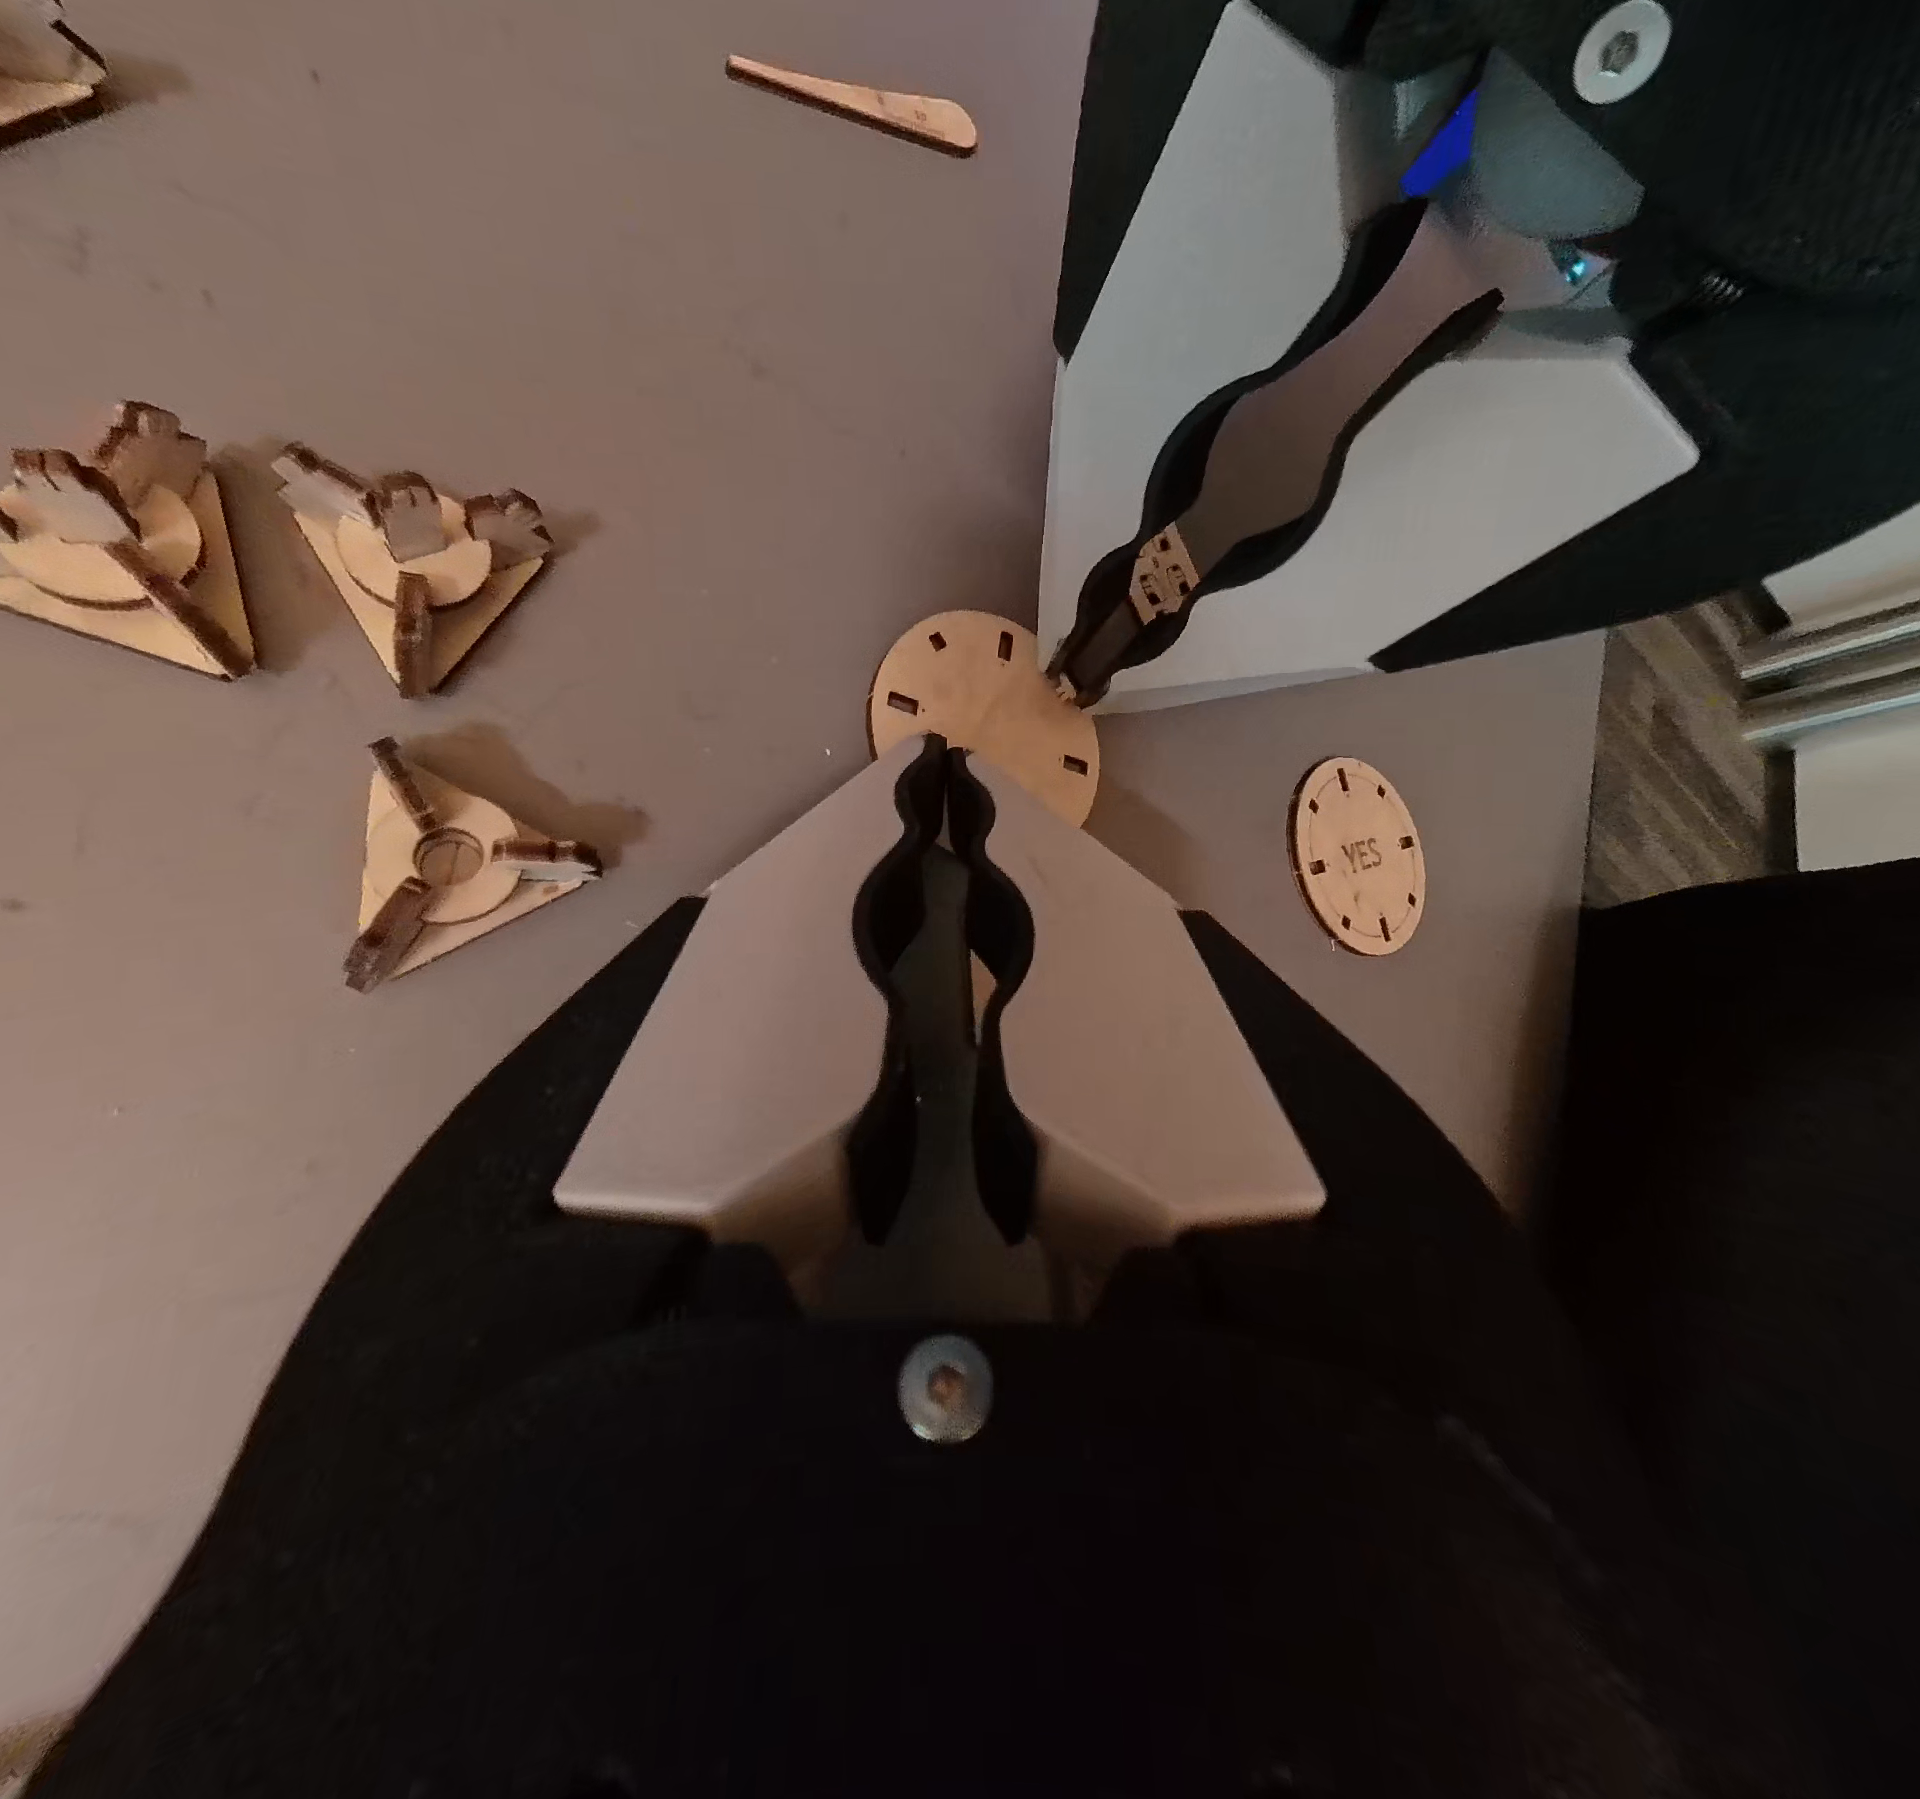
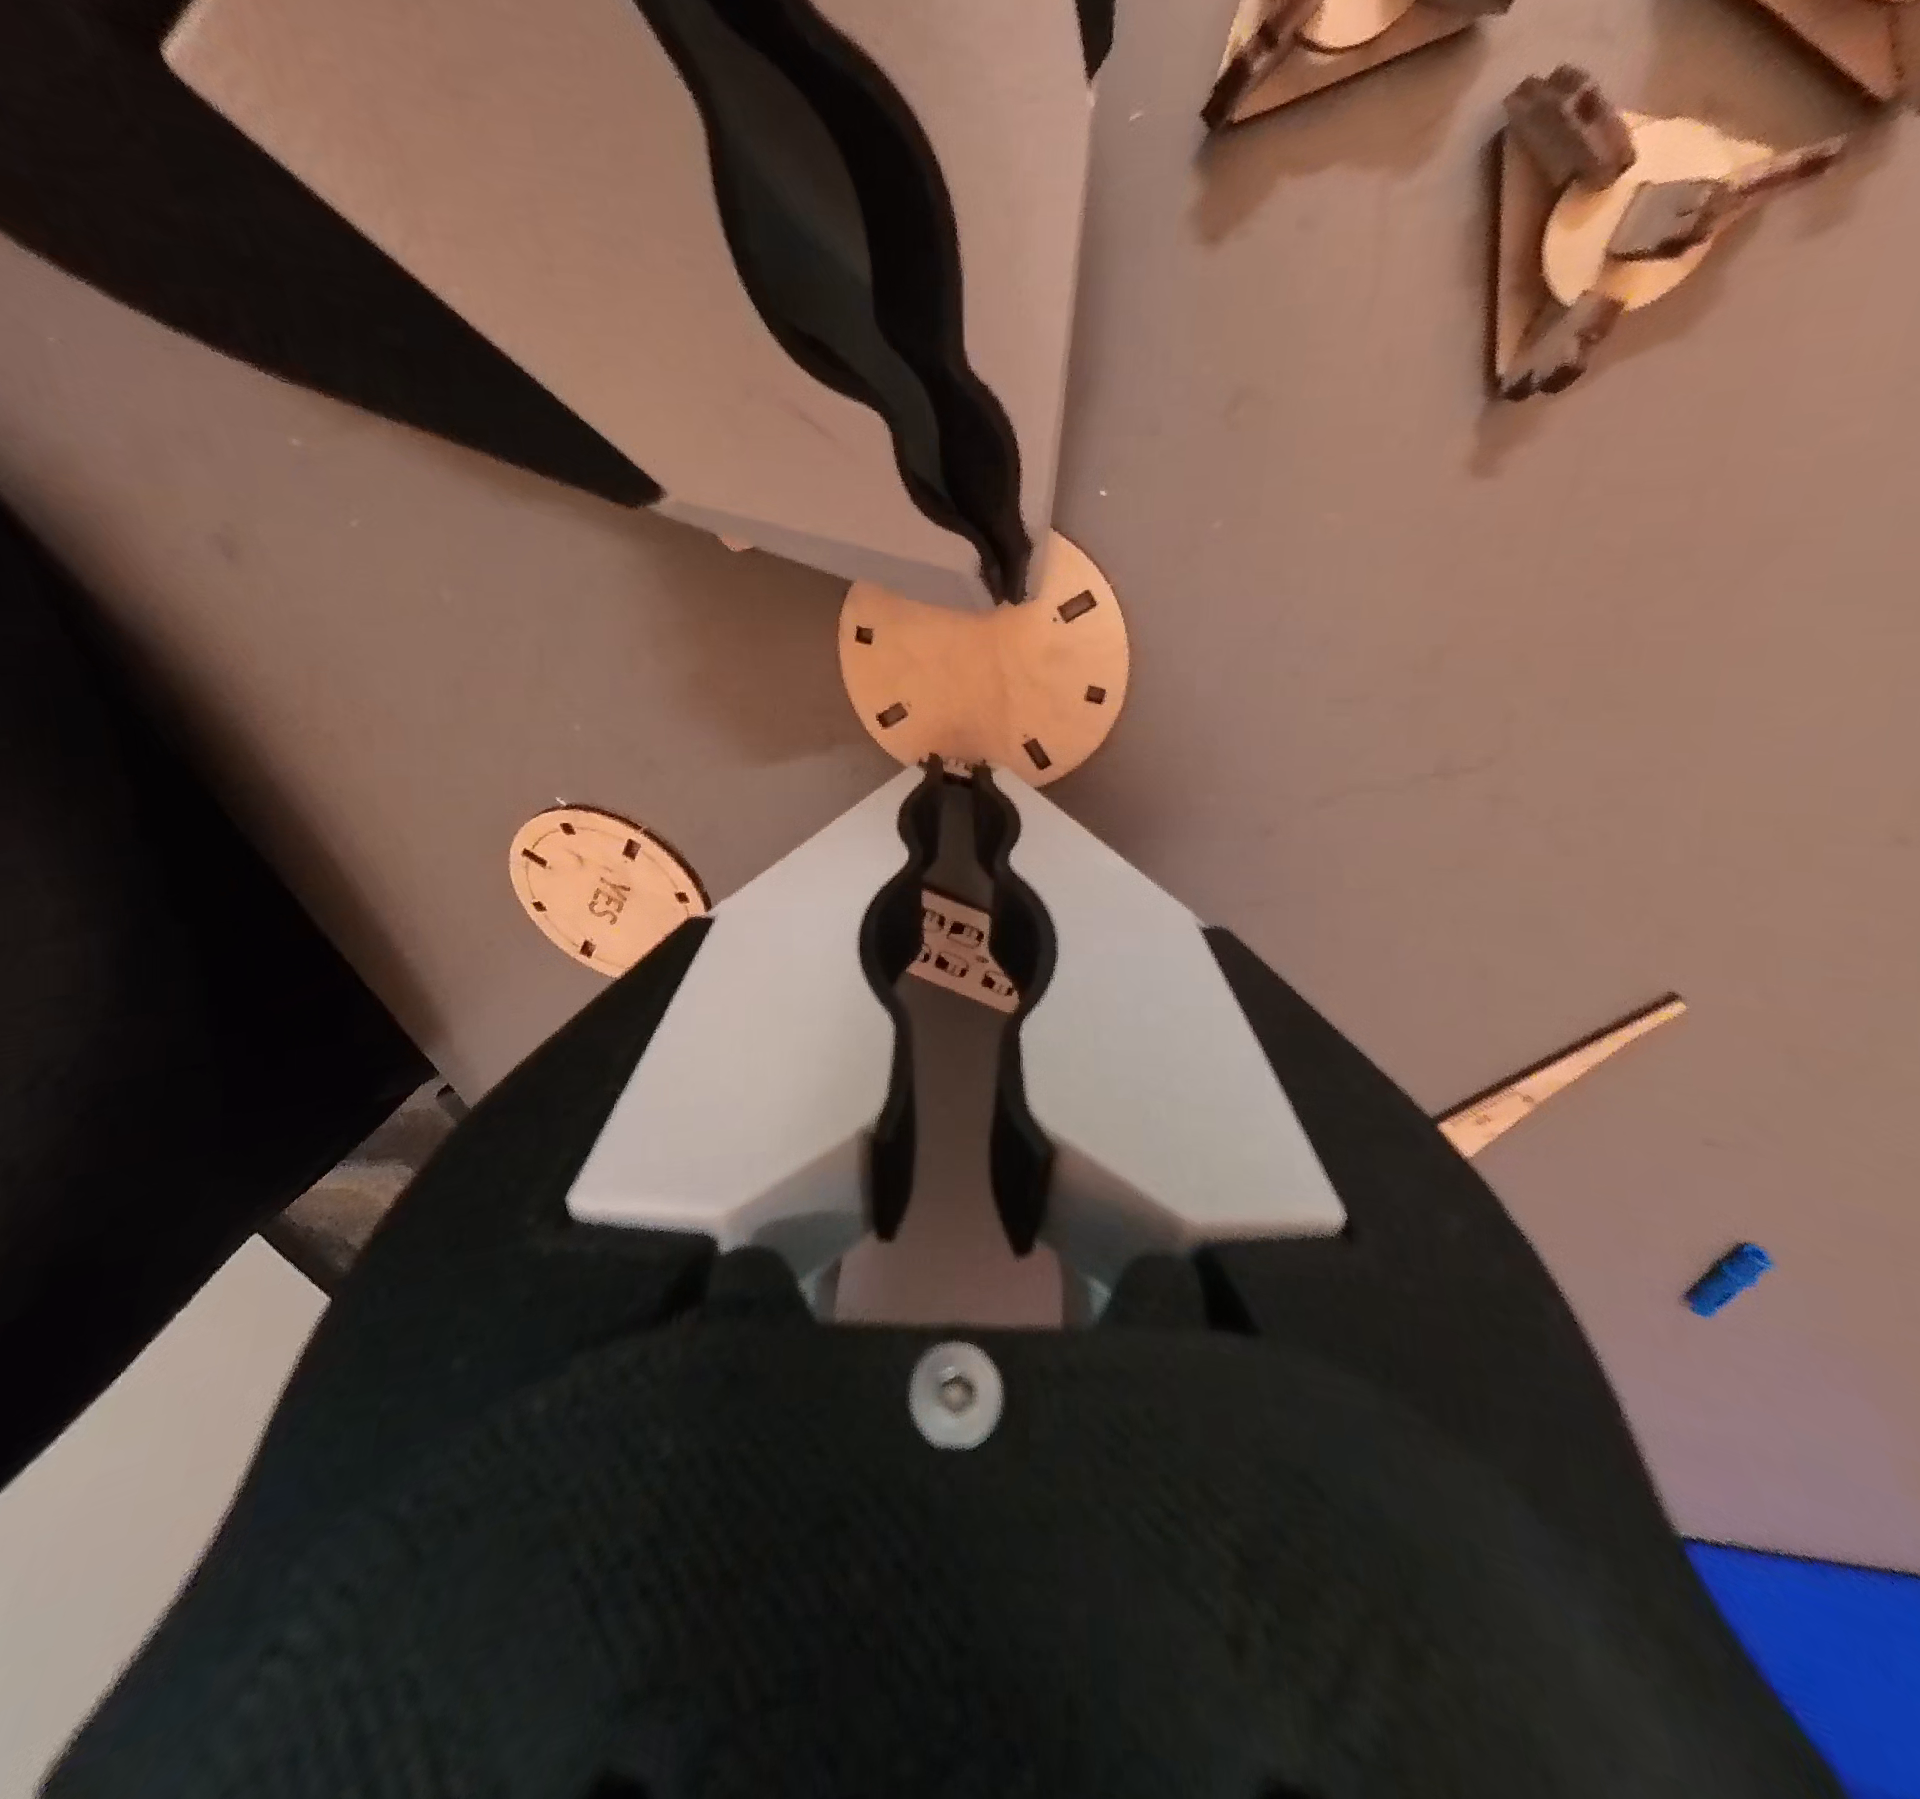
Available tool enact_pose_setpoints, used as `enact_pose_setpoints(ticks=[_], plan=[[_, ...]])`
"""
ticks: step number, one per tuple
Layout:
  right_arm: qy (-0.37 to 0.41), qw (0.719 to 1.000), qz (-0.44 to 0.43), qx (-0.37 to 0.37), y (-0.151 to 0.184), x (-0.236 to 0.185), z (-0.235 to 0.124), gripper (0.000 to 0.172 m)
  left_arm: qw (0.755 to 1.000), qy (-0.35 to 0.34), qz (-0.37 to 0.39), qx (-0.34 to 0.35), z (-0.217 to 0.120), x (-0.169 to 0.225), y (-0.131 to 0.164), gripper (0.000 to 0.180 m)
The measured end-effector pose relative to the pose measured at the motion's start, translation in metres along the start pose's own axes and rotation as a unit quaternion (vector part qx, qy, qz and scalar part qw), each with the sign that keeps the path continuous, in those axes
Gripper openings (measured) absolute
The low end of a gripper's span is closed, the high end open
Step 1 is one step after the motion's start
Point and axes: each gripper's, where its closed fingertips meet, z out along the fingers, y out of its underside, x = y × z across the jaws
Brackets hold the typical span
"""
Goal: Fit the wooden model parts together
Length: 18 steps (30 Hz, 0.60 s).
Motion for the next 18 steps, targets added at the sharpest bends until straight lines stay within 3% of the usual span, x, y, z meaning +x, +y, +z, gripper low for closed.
enact_pose_setpoints(ticks=[17, 18], plan=[[0.073, 0.995, -0.067, 0.009, -0.0007, 0.0020, 0.0017, 0.005, 1.000, 0.009, -0.016, 0.001, -0.0004, 0.0003, 0.0001, 0.000], [0.070, 0.995, -0.070, 0.016, 0.0000, 0.0008, 0.0014, 0.012, 1.000, 0.008, -0.015, 0.002, -0.0004, 0.0002, 0.0000, 0.000]])
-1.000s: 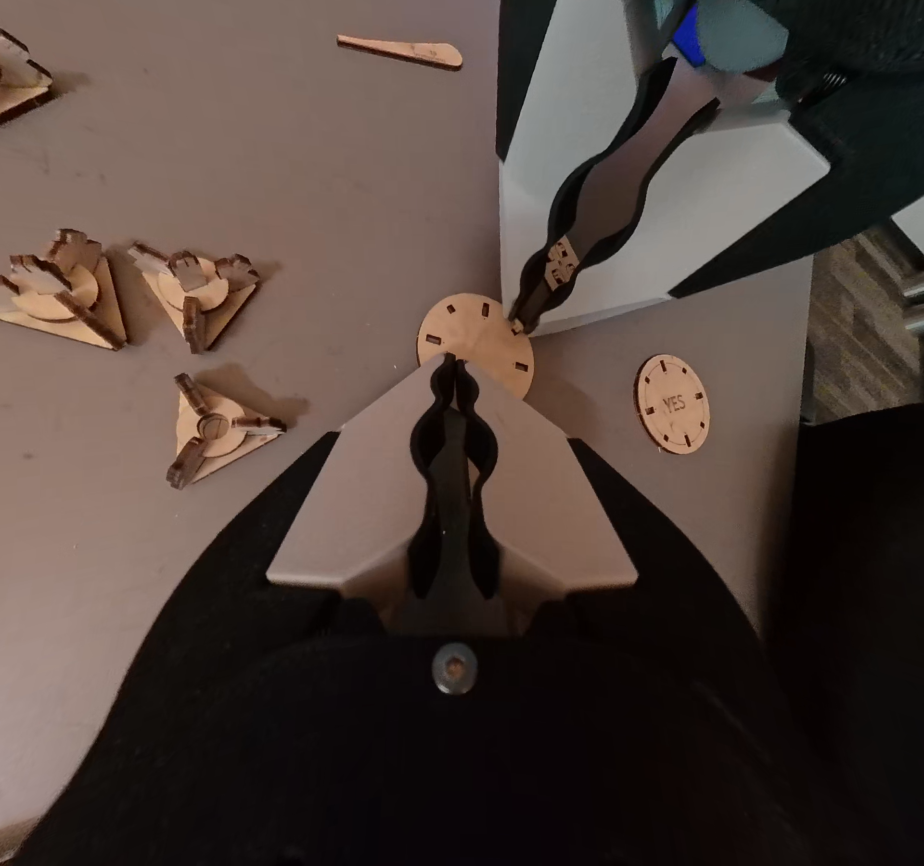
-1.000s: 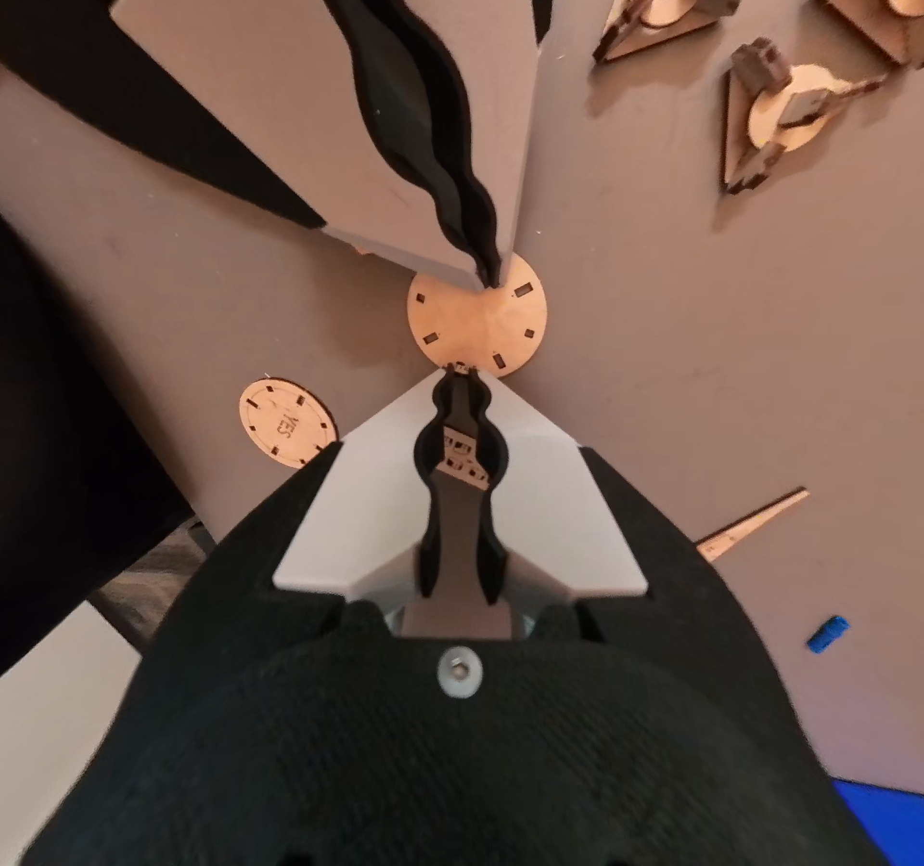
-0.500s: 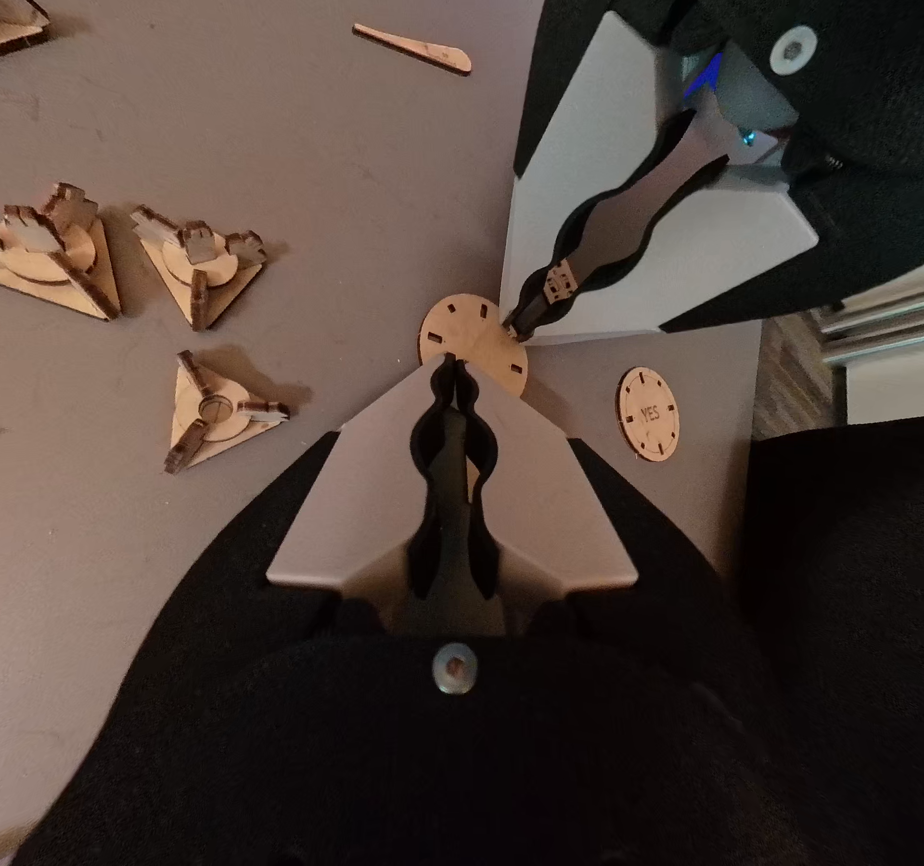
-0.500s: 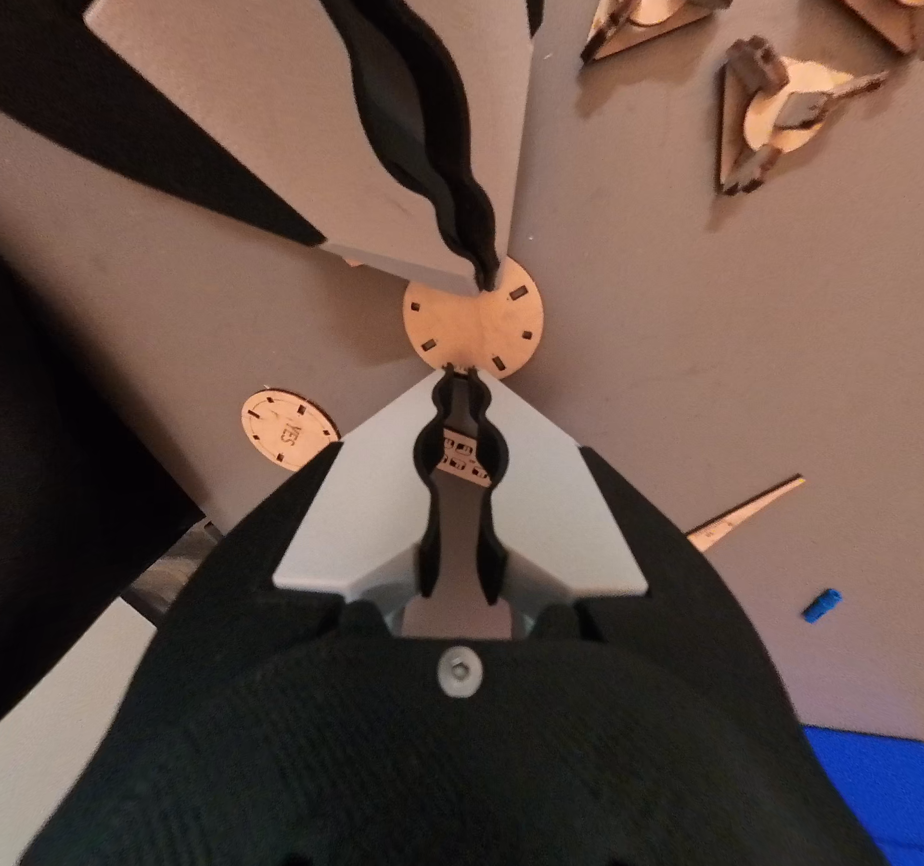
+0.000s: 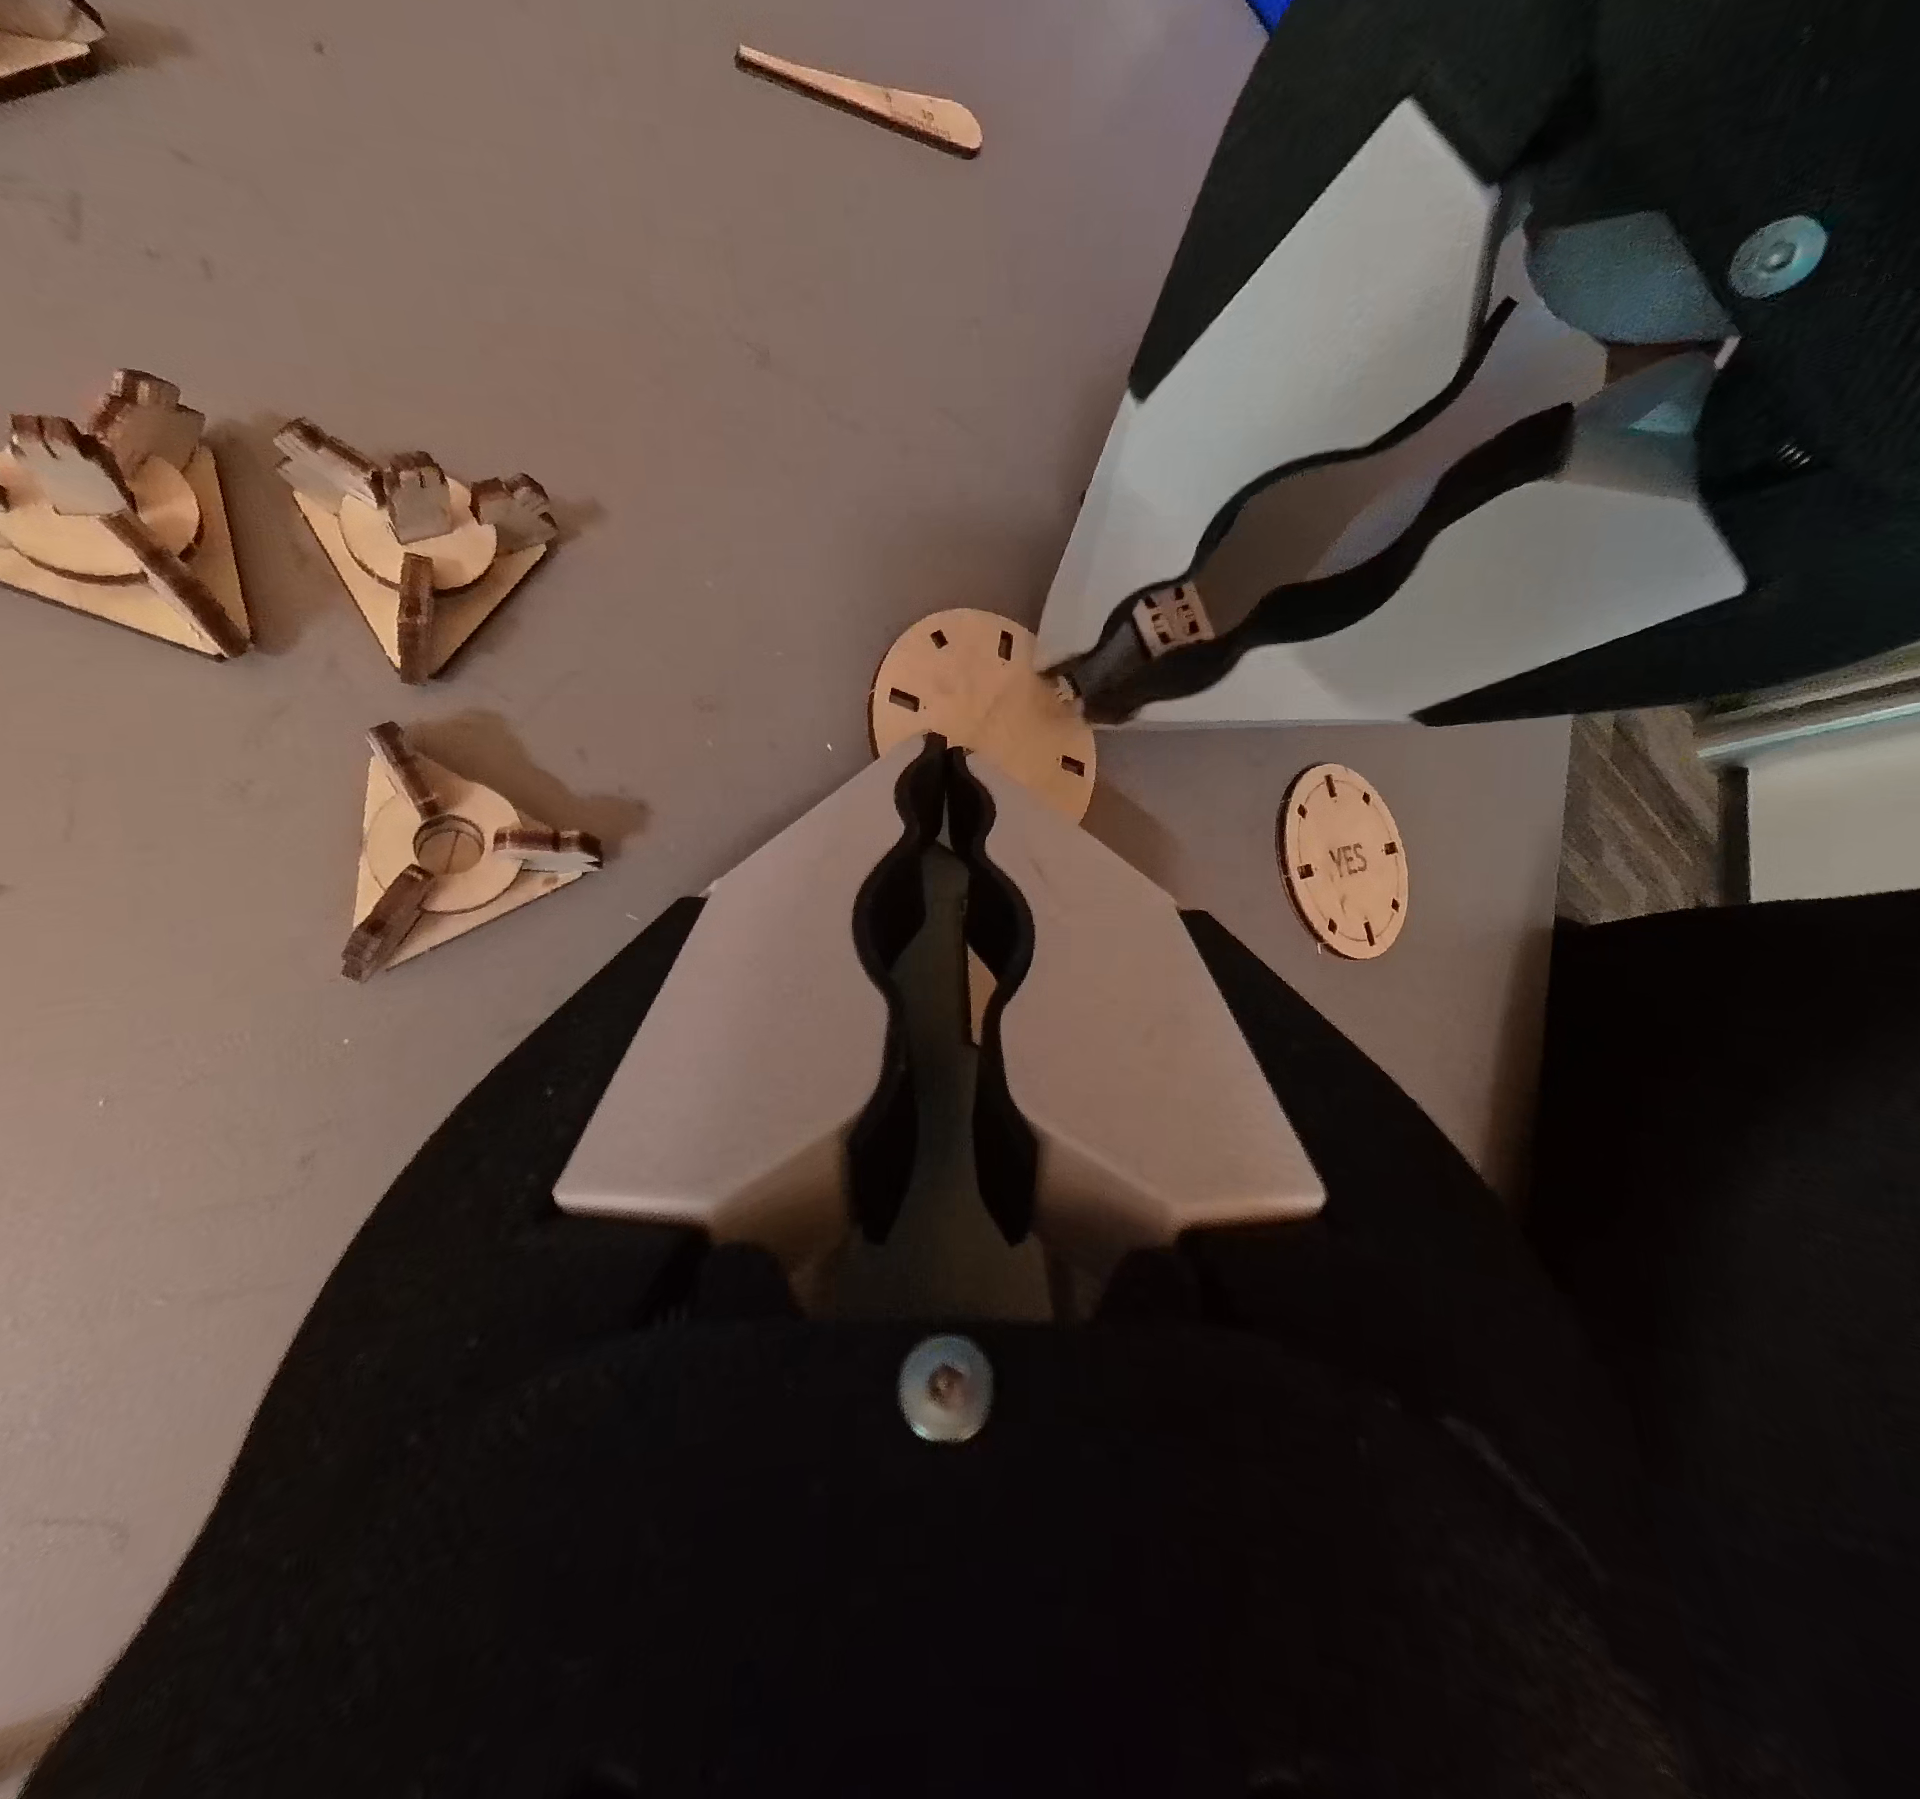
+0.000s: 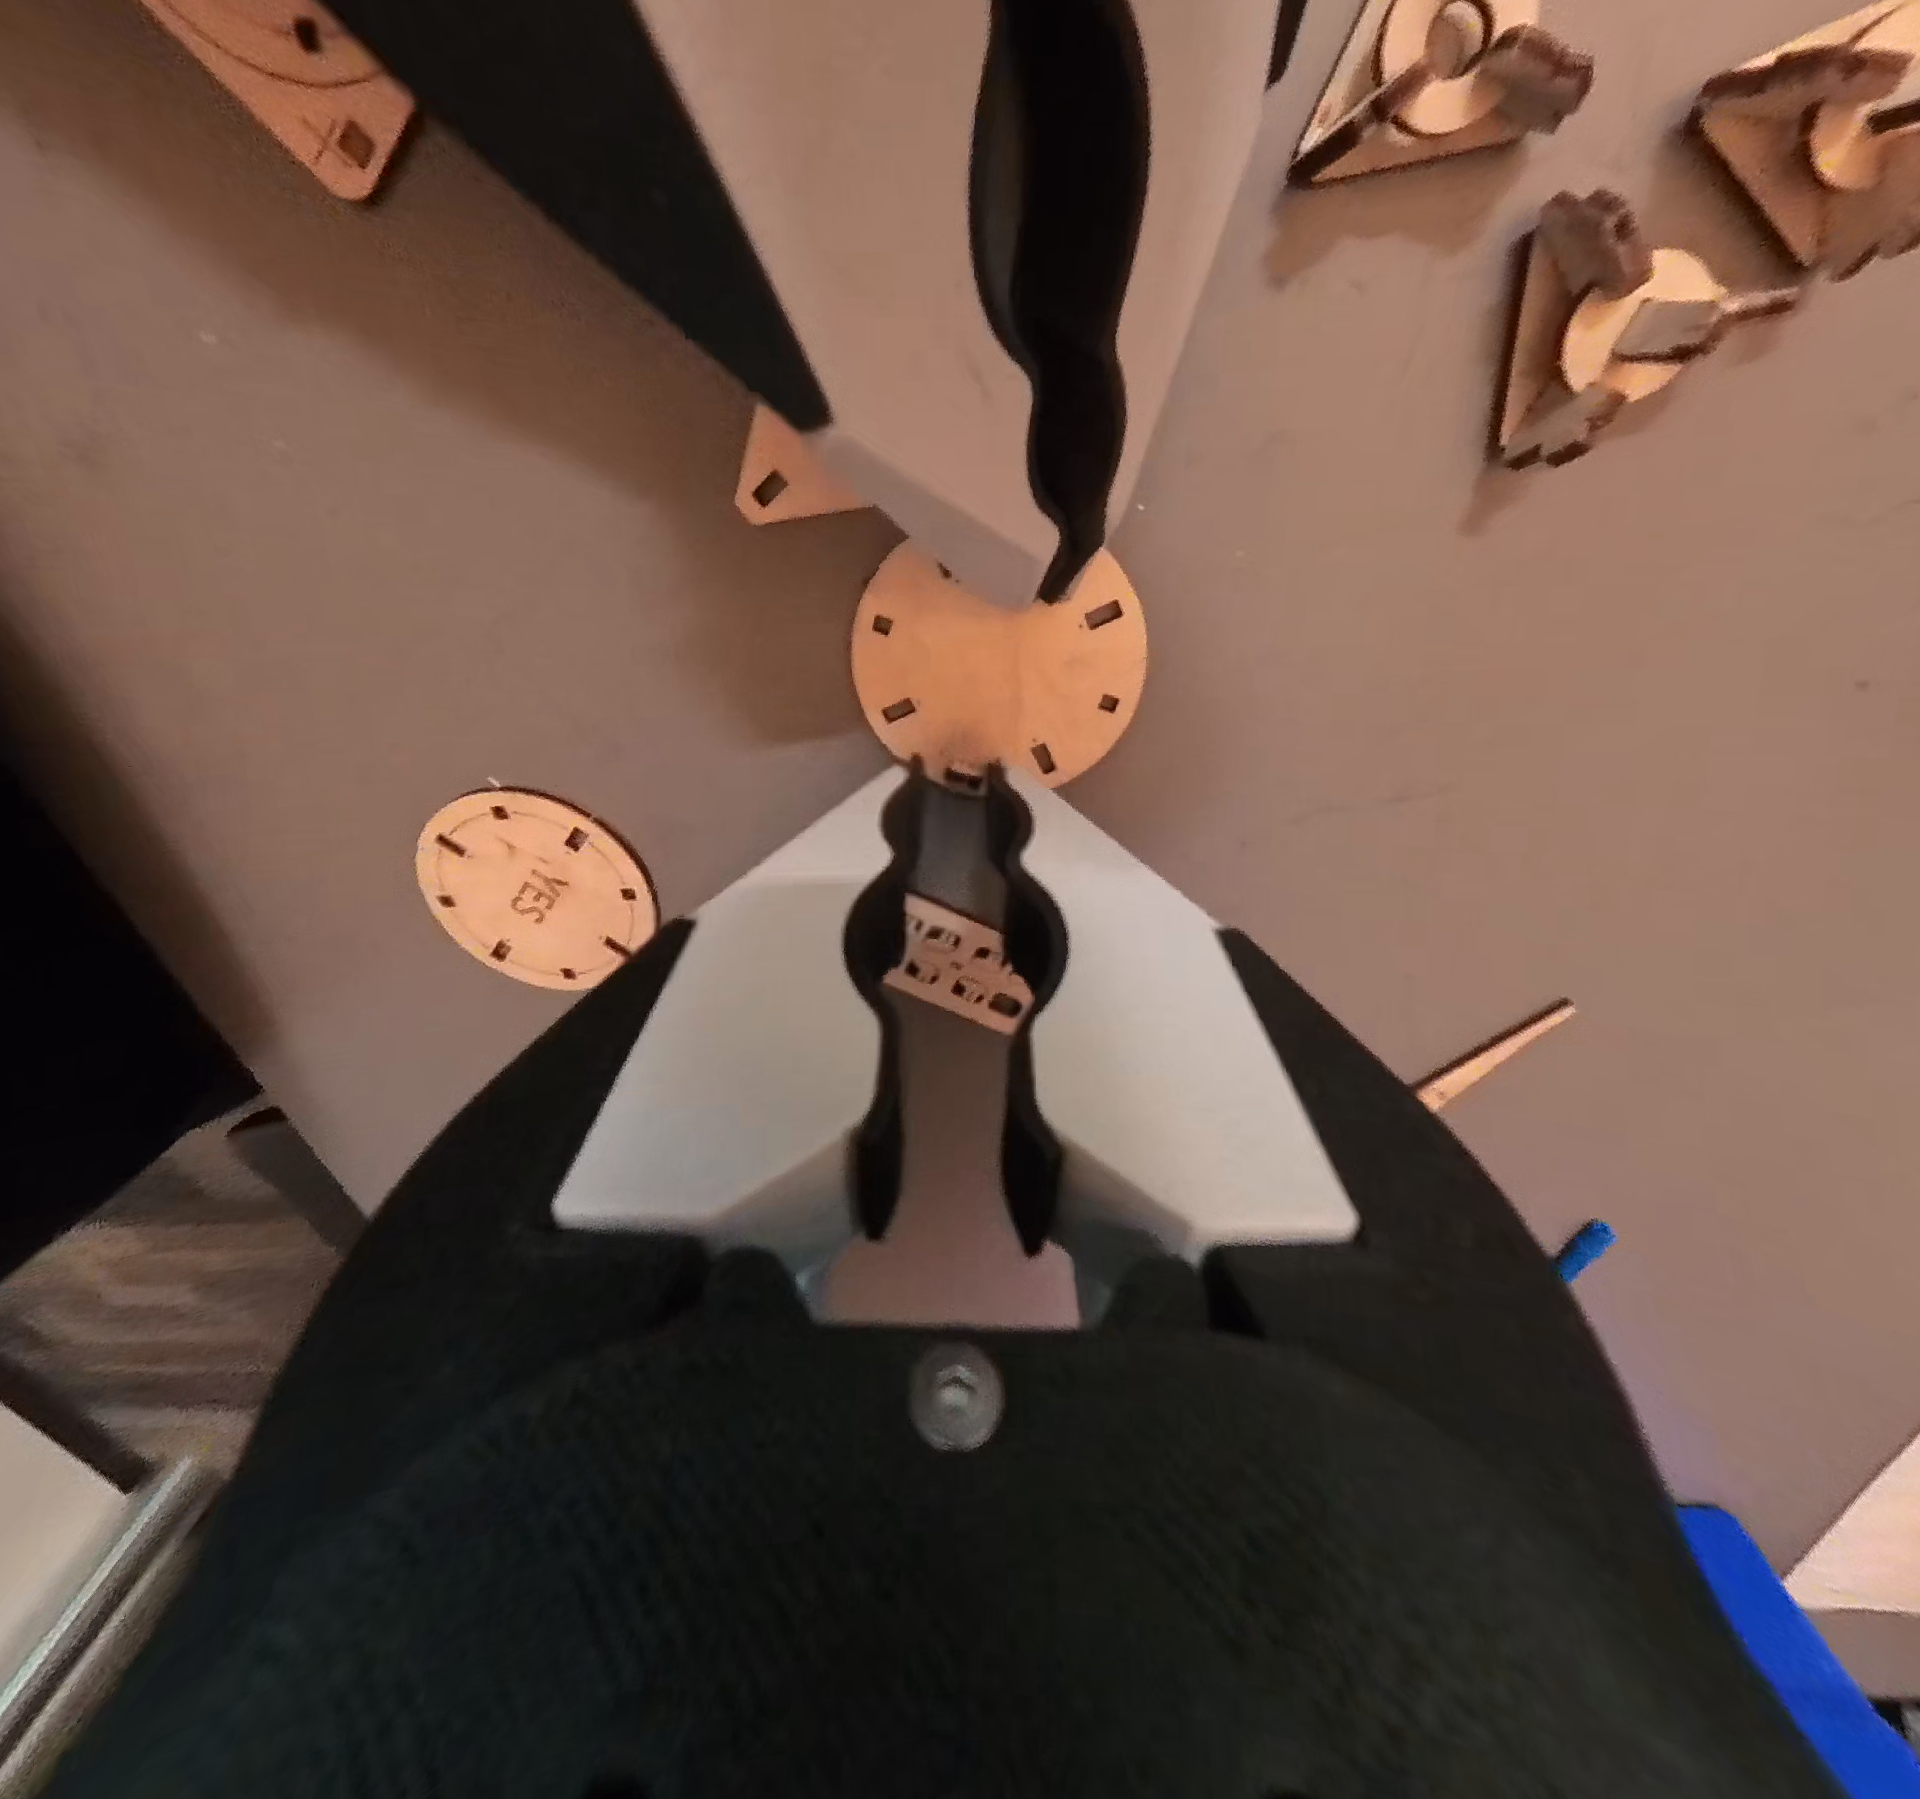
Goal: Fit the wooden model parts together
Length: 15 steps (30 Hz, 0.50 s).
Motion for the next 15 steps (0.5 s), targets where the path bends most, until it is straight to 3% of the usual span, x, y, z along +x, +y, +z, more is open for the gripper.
enact_pose_setpoints(ticks=[3, 5, 7, 9, 10, 12, 15], plan=[[-0.003, 0.999, 0.018, 0.027, 0.000, -0.001, -0.003, 0.033, 1.000, -0.004, 0.004, 0.000, 0.000, 0.000, 0.000, 0.000], [0.004, 0.998, 0.025, 0.061, -0.004, 0.000, -0.009, 0.037, 1.000, -0.004, 0.004, 0.000, 0.000, 0.000, 0.000, 0.000], [0.024, 0.994, 0.036, 0.105, -0.010, 0.006, -0.017, 0.033, 1.000, -0.002, 0.002, 0.000, 0.000, 0.000, 0.000, 0.000], [0.071, 0.977, 0.047, 0.197, -0.026, 0.021, -0.036, 0.008, 1.000, -0.002, 0.002, 0.000, 0.000, 0.000, 0.000, 0.000], [0.107, 0.957, 0.052, 0.266, -0.036, 0.031, -0.052, 0.000, 1.000, -0.003, 0.003, 0.000, 0.000, 0.000, 0.000, 0.000], [0.173, 0.888, 0.051, 0.423, -0.056, 0.043, -0.095, 0.000, 1.000, -0.006, 0.006, 0.000, 0.000, 0.000, 0.000, 0.000], [0.157, 0.782, 0.074, 0.598, -0.073, 0.031, -0.132, 0.000, 1.000, -0.003, 0.003, 0.000, 0.000, 0.000, 0.000, 0.000]])
